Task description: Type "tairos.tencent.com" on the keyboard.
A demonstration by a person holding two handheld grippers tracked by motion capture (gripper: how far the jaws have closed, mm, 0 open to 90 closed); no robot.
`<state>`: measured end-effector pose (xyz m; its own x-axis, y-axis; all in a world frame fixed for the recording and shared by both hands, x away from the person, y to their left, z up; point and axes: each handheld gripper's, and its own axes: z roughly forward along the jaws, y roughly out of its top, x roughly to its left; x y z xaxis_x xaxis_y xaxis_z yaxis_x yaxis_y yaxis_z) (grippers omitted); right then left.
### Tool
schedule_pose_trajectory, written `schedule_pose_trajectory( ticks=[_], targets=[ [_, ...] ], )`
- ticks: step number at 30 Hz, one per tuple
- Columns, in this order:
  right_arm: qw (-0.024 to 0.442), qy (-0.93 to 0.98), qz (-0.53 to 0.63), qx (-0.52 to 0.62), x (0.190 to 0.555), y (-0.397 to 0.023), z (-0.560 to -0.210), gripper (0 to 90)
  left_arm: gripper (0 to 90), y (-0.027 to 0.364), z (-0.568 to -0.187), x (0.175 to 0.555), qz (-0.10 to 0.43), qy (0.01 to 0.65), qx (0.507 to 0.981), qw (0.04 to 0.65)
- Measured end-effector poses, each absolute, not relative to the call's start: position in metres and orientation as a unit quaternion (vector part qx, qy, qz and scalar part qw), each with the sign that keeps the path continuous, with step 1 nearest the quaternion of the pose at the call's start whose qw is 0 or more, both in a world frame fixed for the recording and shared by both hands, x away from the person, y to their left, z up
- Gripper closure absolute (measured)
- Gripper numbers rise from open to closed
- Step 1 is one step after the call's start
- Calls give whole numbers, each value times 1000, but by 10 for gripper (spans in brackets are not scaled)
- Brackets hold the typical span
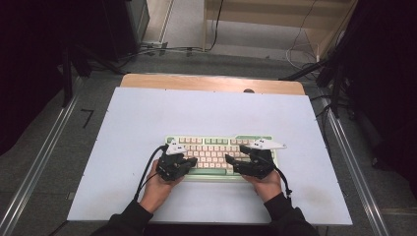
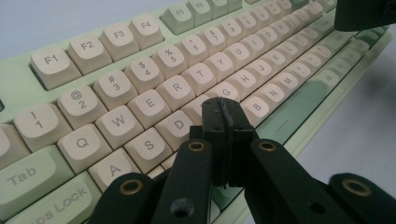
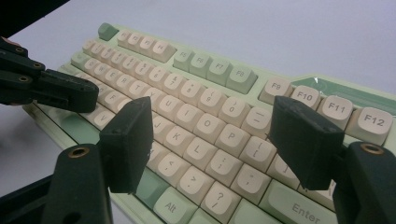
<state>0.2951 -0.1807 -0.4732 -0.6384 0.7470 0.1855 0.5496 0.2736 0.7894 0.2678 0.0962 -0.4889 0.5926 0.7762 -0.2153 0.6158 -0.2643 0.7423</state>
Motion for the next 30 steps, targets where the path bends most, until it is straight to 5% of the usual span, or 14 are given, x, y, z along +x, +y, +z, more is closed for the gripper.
schedule_pose_trajectory(
  ticks=[12,15,20,25,30],
  targets=[
    [112,793,438,408,295,-180,-474,285,898,97,-489,268,93,443,786,421],
    [113,792,441,407,295,-180,-474,287,779,101,-485,267,104,445,775,436],
    [113,791,441,409,295,-181,-473,291,452,105,-480,267,123,459,758,447],
    [115,791,443,407,294,-181,-473,296,346,105,-481,268,137,466,756,438],
    [120,789,445,406,294,-180,-472,344,335,105,-481,268,146,468,754,436]
  ],
)
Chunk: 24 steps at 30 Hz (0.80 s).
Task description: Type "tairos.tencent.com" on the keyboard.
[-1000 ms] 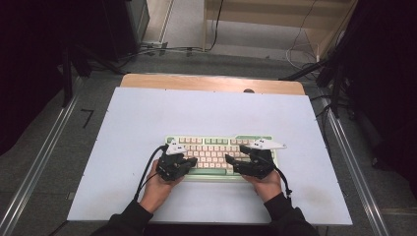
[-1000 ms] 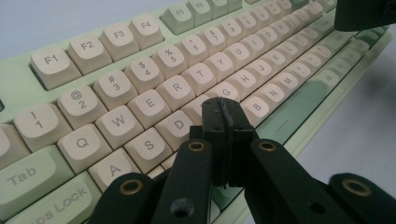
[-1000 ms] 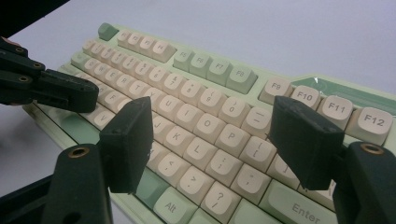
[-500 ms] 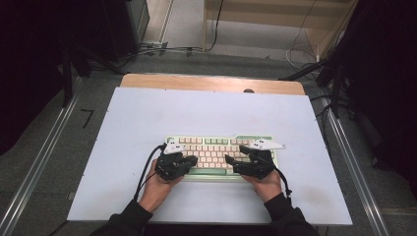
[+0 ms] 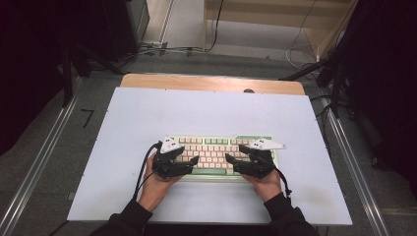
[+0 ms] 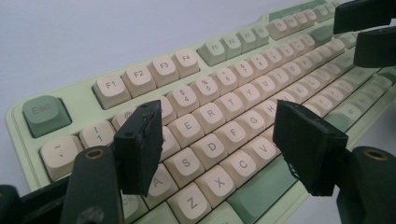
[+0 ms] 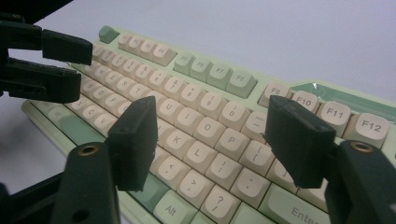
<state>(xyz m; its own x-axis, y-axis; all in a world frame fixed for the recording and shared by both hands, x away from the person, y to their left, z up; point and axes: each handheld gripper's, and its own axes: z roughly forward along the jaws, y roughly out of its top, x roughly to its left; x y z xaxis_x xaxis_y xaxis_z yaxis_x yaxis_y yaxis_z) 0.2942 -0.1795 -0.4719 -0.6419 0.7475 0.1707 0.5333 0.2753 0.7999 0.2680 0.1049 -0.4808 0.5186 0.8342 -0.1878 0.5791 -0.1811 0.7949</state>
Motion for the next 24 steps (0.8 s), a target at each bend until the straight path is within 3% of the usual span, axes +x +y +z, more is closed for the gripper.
schedule_pose_trajectory(
  ticks=[6,11,13,24],
  targets=[
    [130,786,446,408,296,-177,-471,534,336,105,-481,268,151,473,752,434],
    [144,783,448,407,298,-173,-471,802,337,104,-481,268,152,474,751,433],
    [148,784,445,408,301,-171,-472,871,337,104,-481,268,153,476,752,429],
    [136,794,430,409,308,-161,-477,873,343,104,-481,268,155,478,750,431]
  ],
)
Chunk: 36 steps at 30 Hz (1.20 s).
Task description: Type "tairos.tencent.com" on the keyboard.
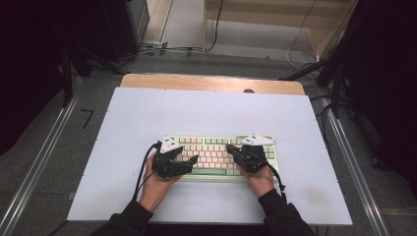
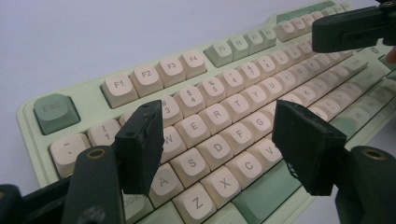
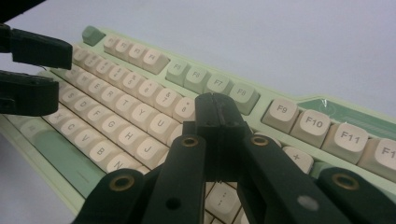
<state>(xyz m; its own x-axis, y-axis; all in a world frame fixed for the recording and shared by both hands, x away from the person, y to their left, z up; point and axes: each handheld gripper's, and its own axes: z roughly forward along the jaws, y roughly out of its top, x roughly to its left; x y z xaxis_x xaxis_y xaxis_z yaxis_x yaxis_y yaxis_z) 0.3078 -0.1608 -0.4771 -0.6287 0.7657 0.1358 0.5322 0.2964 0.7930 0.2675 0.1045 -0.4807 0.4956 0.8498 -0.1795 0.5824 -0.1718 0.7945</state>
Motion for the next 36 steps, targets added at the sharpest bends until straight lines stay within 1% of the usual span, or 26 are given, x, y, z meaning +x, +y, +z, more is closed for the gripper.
schedule_pose_trajectory(
  ticks=[11,29,32,34,36],
  targets=[
    [129,807,404,411,311,-153,-484,873,344,104,-481,268,153,478,750,431],
    [125,812,391,416,313,-152,-487,873,344,105,-481,268,153,480,749,430],
    [112,816,380,422,315,-151,-486,872,344,105,-482,268,153,480,750,430],
    [109,808,401,417,312,-153,-481,870,344,106,-481,268,154,479,750,430],
    [106,804,418,410,309,-154,-475,786,344,106,-481,268,154,481,748,431]
  ],
)
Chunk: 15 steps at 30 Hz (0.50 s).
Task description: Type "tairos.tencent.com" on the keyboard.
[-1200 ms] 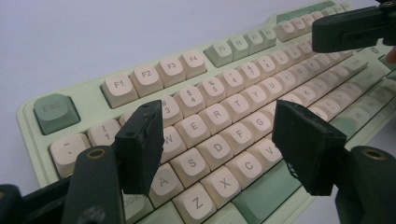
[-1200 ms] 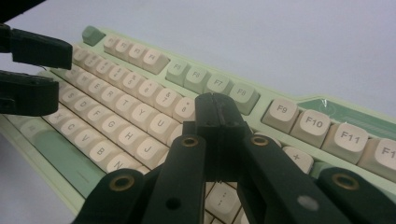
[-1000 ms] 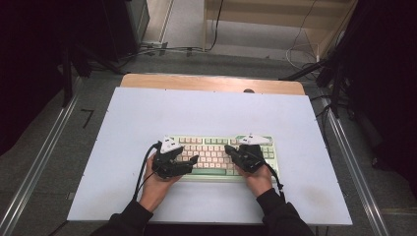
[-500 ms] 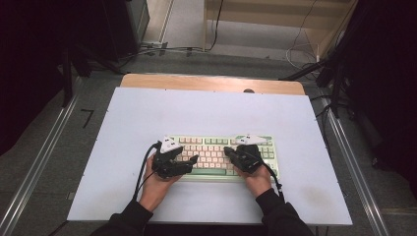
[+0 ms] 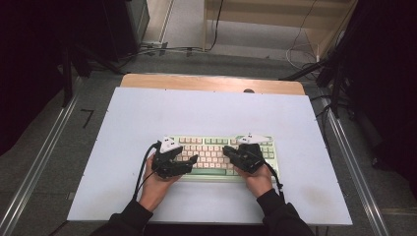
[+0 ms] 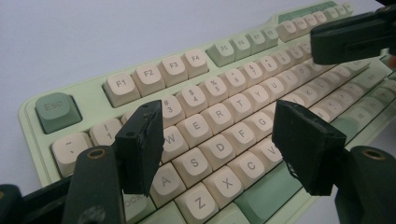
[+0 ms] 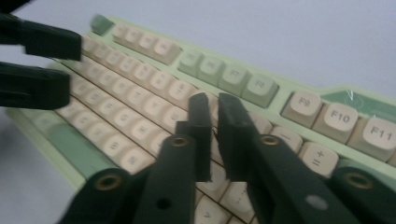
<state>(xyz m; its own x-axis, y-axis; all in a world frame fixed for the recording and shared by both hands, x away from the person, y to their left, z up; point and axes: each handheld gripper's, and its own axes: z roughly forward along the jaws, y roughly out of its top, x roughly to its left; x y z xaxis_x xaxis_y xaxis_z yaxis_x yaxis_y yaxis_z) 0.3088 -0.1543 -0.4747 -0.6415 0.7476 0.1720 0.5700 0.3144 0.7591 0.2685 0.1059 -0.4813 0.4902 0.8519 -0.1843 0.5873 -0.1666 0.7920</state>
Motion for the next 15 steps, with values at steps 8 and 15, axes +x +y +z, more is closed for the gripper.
schedule_pose_trajectory(
  ticks=[8,15],
  targets=[
    [119,797,434,402,303,-160,-466,321,344,108,-481,269,154,481,747,433],
    [118,800,430,401,300,-165,-464,224,343,108,-481,269,156,483,745,432]
  ],
)
